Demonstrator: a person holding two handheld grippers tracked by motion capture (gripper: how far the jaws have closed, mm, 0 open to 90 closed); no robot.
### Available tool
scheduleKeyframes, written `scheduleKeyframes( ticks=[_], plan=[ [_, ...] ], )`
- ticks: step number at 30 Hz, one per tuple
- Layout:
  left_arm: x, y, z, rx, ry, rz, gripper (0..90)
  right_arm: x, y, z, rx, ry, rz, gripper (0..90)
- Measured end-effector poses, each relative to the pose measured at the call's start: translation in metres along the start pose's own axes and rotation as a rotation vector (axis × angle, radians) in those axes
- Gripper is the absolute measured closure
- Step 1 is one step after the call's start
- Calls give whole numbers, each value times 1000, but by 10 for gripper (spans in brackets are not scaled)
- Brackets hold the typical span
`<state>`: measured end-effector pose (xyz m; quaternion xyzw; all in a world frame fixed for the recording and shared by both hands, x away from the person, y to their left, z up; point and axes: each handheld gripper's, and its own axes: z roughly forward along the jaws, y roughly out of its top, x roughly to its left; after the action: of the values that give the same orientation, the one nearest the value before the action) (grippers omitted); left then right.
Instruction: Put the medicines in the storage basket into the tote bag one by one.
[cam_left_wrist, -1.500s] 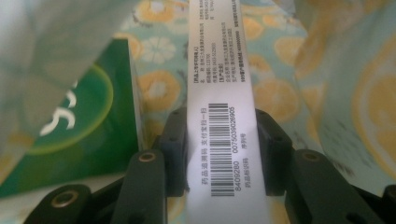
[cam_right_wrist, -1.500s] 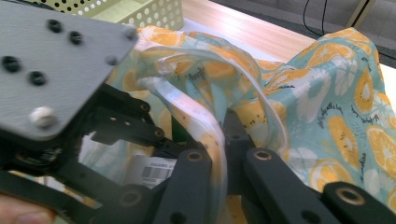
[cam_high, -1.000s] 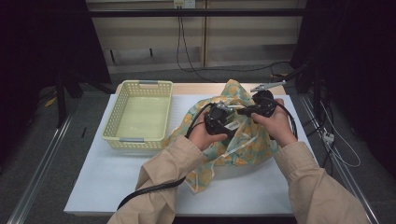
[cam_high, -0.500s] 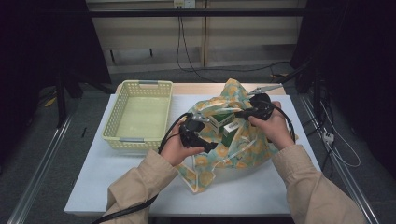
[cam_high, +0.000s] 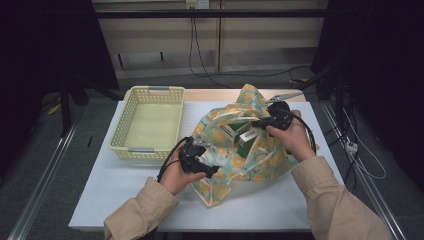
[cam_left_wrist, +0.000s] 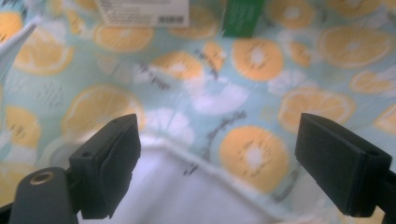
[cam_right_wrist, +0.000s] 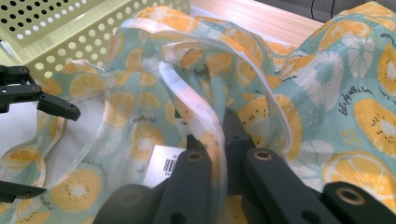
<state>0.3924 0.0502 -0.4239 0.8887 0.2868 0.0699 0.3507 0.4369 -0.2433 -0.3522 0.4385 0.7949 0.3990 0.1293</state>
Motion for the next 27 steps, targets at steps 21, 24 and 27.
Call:
scheduleKeyframes(
  ticks=[21,24,27],
  plan=[
    [-11,-8,30,4,62,-17,373,3,-5,5,15,3,1,900],
    [-15,-5,32,8,64,-13,483,2,-6,6,15,4,-3,899],
    [-14,-4,33,6,65,-21,569,2,-7,6,17,7,-2,899]
  ],
)
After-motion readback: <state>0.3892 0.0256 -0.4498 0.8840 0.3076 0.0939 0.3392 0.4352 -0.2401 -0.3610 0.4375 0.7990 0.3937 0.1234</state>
